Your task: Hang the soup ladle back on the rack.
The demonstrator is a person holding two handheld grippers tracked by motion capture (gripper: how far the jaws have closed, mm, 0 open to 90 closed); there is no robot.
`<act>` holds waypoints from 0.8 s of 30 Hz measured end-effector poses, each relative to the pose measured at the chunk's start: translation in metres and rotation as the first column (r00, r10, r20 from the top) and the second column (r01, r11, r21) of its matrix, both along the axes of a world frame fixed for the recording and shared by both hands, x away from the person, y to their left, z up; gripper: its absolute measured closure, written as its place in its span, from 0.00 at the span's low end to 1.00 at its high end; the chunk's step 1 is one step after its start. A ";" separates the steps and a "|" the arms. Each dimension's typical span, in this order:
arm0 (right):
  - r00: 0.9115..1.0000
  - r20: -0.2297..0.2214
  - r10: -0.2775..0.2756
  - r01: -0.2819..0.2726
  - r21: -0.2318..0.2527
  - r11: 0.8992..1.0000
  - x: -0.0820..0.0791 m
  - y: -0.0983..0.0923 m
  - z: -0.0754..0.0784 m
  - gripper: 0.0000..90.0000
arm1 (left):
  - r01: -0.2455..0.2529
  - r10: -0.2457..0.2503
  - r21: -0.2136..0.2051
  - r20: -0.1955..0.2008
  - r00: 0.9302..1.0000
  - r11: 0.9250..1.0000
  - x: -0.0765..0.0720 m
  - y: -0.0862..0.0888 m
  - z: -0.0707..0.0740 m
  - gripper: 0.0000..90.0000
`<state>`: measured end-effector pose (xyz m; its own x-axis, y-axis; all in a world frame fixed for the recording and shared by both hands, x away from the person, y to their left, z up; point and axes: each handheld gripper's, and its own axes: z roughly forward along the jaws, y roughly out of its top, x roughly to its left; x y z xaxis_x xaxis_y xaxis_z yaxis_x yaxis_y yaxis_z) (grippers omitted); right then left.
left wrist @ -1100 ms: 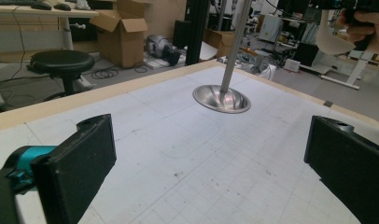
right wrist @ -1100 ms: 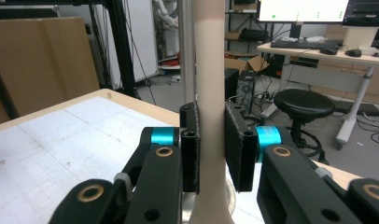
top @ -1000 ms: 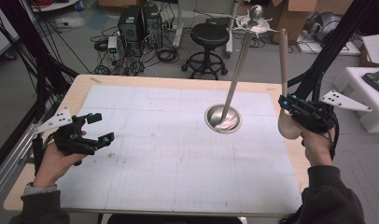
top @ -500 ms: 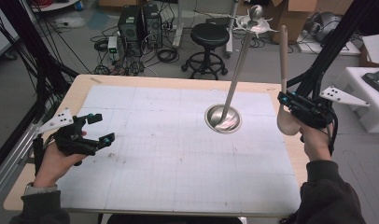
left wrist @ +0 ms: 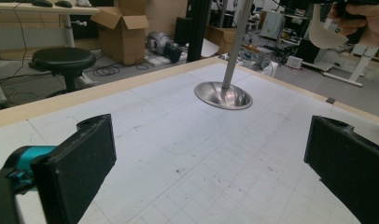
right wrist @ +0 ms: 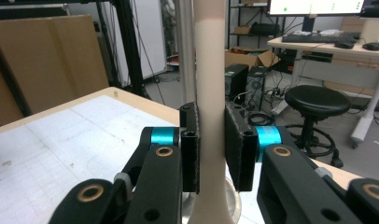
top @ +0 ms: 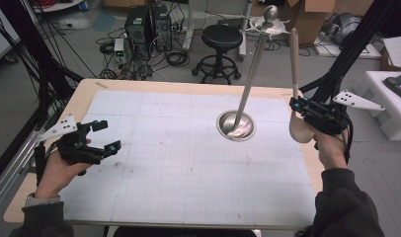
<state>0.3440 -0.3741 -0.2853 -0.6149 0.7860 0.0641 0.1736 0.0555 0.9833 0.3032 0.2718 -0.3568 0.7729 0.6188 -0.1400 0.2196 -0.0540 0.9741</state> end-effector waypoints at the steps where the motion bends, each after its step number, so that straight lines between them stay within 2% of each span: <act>1: 1.000 0.002 0.001 -0.001 -0.003 1.000 0.000 0.001 0.000 0.87 | 0.001 -0.001 0.000 0.000 1.000 1.000 0.000 0.000 0.000 0.03; 24: 1.000 -0.025 0.010 -0.011 -0.029 1.000 0.015 0.020 -0.010 0.87 | 0.004 -0.004 0.002 -0.001 1.000 1.000 0.000 0.000 0.000 0.03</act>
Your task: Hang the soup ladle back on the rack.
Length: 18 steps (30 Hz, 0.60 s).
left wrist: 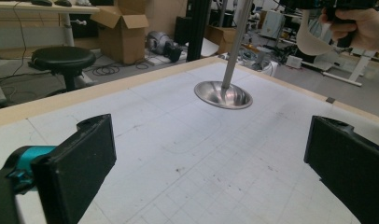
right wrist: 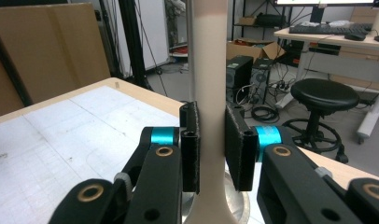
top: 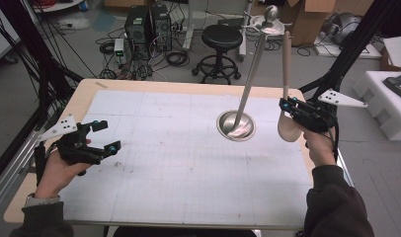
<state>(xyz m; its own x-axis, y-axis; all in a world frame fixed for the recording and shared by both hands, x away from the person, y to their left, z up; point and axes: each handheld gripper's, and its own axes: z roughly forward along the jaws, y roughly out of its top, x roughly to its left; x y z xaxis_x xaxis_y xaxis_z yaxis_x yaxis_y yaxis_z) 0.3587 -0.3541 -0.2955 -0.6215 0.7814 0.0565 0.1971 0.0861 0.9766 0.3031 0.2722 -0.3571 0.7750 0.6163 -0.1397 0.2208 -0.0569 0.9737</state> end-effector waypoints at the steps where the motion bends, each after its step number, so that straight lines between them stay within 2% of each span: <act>1: 1.000 -0.003 0.003 -0.003 -0.001 1.000 0.001 0.001 -0.001 0.87 | 0.000 0.000 -0.003 -0.001 1.000 1.000 0.000 0.000 0.000 0.03; 18: 1.000 -0.021 -0.008 0.008 -0.002 1.000 0.022 0.024 -0.009 0.87 | 0.000 0.000 -0.005 0.001 1.000 1.000 -0.001 0.000 0.001 0.03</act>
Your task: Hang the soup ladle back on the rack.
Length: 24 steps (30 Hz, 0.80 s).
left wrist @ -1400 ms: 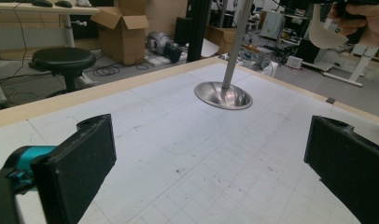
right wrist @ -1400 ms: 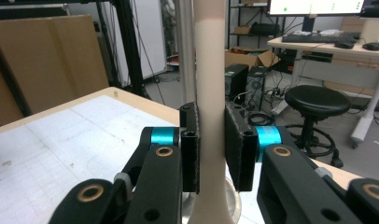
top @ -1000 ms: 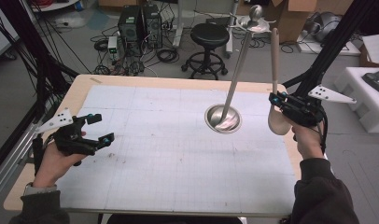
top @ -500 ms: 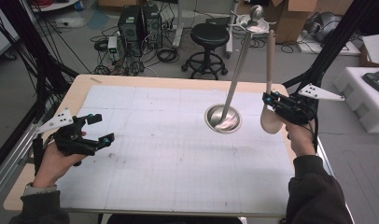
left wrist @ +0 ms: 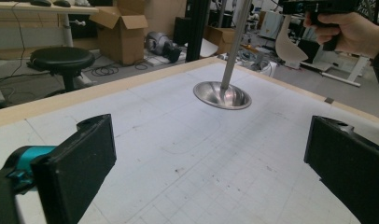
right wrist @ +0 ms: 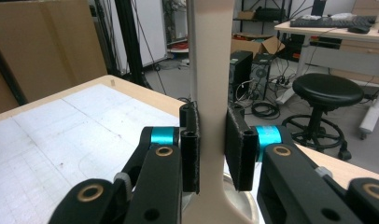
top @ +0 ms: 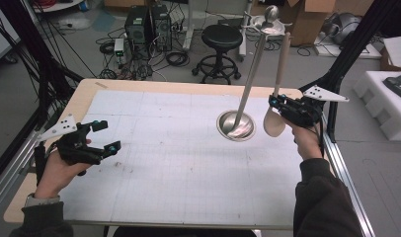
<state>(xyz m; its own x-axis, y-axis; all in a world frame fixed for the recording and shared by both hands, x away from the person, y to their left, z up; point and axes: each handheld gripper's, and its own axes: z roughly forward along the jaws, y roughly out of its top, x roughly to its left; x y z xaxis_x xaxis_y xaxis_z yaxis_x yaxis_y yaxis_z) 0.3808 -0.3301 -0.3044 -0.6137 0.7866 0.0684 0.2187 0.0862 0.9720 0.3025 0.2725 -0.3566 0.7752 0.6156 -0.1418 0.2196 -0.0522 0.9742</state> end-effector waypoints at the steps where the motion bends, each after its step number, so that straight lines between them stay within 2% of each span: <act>1: 1.000 -0.008 -0.002 0.002 0.000 1.000 0.001 0.001 0.000 0.86 | 0.001 -0.001 0.001 0.001 1.000 1.000 0.000 0.000 0.000 0.03; 10: 1.000 -0.007 -0.030 0.030 -0.001 1.000 0.004 0.005 -0.001 0.84 | -0.003 0.003 -0.004 0.004 1.000 1.000 -0.001 0.002 0.000 0.03; 13: 0.999 -0.028 -0.035 0.036 0.016 0.999 0.005 0.002 -0.003 0.70 | -0.003 0.003 -0.001 0.005 1.000 1.000 0.000 0.001 0.000 0.03; 15: 0.999 -0.027 -0.046 0.046 -0.002 0.999 0.002 0.001 -0.005 0.68 | -0.004 0.004 -0.002 0.005 1.000 1.000 0.000 0.001 0.000 0.03; 18: 0.998 -0.029 -0.050 0.050 0.006 0.999 -0.003 -0.001 -0.007 0.58 | -0.004 0.004 -0.003 0.005 1.000 1.000 -0.001 0.002 0.000 0.03; 22: 0.999 -0.010 -0.036 0.036 0.012 0.999 -0.014 -0.001 -0.006 0.46 | -0.008 0.008 -0.007 0.012 1.000 1.000 -0.001 0.003 0.001 0.03; 24: 1.000 0.007 -0.018 0.018 -0.002 1.000 -0.020 0.002 -0.006 0.36 | -0.013 0.013 -0.016 0.017 1.000 1.000 -0.001 0.003 0.002 0.03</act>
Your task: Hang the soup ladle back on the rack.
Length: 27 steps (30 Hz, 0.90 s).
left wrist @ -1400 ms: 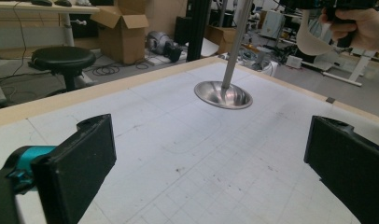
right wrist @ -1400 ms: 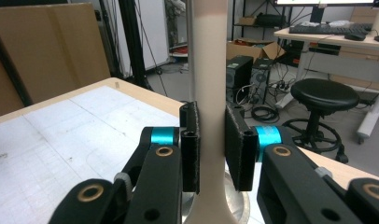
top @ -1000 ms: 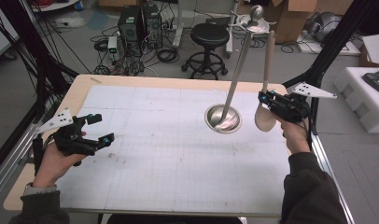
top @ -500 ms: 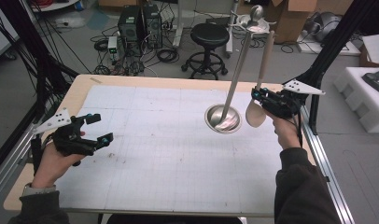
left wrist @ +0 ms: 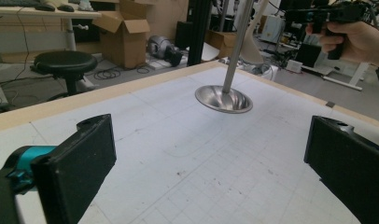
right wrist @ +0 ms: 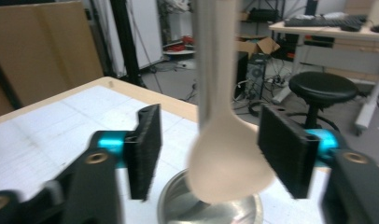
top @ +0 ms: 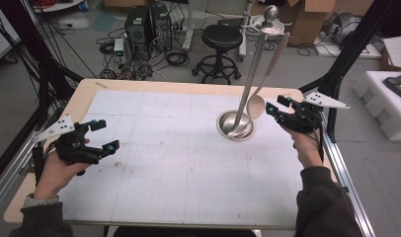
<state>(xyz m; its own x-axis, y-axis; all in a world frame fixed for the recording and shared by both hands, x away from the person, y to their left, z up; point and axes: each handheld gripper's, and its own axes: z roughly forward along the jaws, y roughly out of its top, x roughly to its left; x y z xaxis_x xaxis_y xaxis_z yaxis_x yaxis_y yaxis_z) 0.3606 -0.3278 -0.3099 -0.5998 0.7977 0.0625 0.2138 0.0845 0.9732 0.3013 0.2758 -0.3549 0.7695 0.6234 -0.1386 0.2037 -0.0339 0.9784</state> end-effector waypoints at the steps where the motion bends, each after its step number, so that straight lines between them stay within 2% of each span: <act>1: 1.000 0.013 0.012 -0.012 -0.008 1.000 -0.003 0.002 0.000 0.32 | -0.001 0.001 -0.002 0.002 1.000 1.000 0.000 0.000 0.000 0.03; 5: 0.997 0.019 0.069 -0.068 -0.039 0.997 -0.017 0.015 -0.001 0.09 | -0.008 0.008 -0.017 0.017 1.000 1.000 -0.001 0.002 0.002 0.03; 6: 0.996 0.019 0.085 -0.084 -0.054 0.995 -0.020 0.019 -0.002 0.00 | -0.009 0.010 -0.021 0.019 1.000 1.000 -0.001 0.002 0.002 0.03; 8: 0.996 0.015 0.092 -0.090 -0.082 0.993 -0.026 0.025 -0.003 0.00 | -0.011 0.011 -0.023 0.022 1.000 1.000 -0.001 0.002 0.002 0.03; 11: 0.991 0.030 0.129 -0.127 -0.068 0.990 -0.036 0.029 -0.006 0.00 | -0.009 0.010 -0.023 0.026 1.000 1.000 -0.002 0.002 0.003 0.03; 14: 0.987 0.045 0.151 -0.150 -0.029 0.988 -0.045 0.030 -0.013 0.00 | -0.005 0.006 -0.021 0.027 1.000 1.000 -0.003 0.001 0.003 0.03; 19: 0.987 0.039 0.155 -0.155 -0.013 0.988 -0.055 0.028 -0.024 0.00 | 0.000 0.000 -0.022 0.029 1.000 1.000 -0.003 0.001 0.004 0.03; 22: 0.985 0.040 0.170 -0.172 0.046 0.984 -0.062 0.024 -0.031 0.00 | 0.003 -0.002 -0.022 0.033 0.999 1.000 -0.004 0.001 0.004 0.03; 24: 0.987 0.056 0.153 -0.156 0.042 0.987 -0.068 0.022 -0.036 0.00 | 0.008 -0.007 -0.024 0.033 0.999 1.000 -0.004 0.000 0.004 0.03; 27: 0.987 0.059 0.150 -0.154 0.074 0.985 -0.073 0.016 -0.045 0.00 | 0.007 -0.006 -0.028 0.034 0.999 1.000 -0.004 0.000 0.005 0.03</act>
